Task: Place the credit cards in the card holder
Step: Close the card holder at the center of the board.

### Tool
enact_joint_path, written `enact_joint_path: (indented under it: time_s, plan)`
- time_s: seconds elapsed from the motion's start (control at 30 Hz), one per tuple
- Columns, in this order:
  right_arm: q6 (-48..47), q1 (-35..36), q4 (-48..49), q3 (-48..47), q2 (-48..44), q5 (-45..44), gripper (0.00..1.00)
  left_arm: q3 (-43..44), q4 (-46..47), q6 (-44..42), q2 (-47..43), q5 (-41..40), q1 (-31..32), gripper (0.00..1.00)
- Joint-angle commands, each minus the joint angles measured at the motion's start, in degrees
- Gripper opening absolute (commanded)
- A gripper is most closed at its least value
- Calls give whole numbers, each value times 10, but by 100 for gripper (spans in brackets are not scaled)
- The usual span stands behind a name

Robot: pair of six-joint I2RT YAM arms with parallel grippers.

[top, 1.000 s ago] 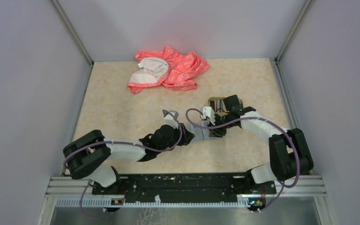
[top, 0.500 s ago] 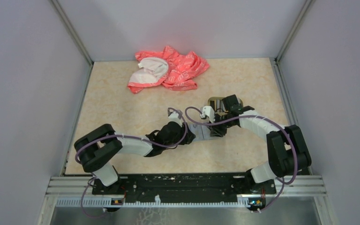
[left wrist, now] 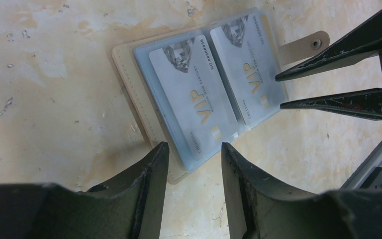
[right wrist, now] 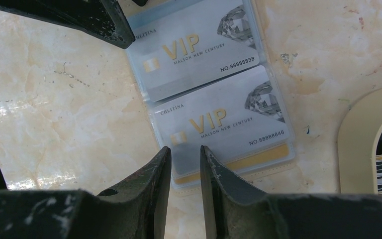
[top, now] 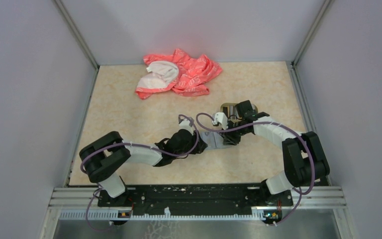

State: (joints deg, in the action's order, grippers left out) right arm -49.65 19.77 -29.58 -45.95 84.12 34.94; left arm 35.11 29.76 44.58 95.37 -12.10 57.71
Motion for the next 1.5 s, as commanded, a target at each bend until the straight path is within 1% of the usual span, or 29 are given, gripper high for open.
enact_joint_path:
  time_s: [0.0,0.2,0.33,0.57,0.87,1.13,1.27,1.47]
  plan:
    - [5,5,8,-28,3,9,28,13,4,2,8,11,-1,49]
    - [6,5,7,-30,3,11,28,22,2,-2,18,17,-1,49]
    - [6,5,5,-30,3,11,28,25,5,-2,20,23,-1,47]
    - [6,5,5,-31,3,11,27,1,34,-6,3,27,-1,44]
    - [7,5,3,-31,3,12,27,-24,76,-16,-12,41,-1,47]
    - [7,5,1,-32,3,14,27,-59,140,-23,-26,53,-1,48]
    - [7,5,-1,-33,3,15,27,-50,132,-26,-21,57,-1,49]
    - [7,5,-1,-32,2,15,27,-15,44,3,-10,8,-1,53]
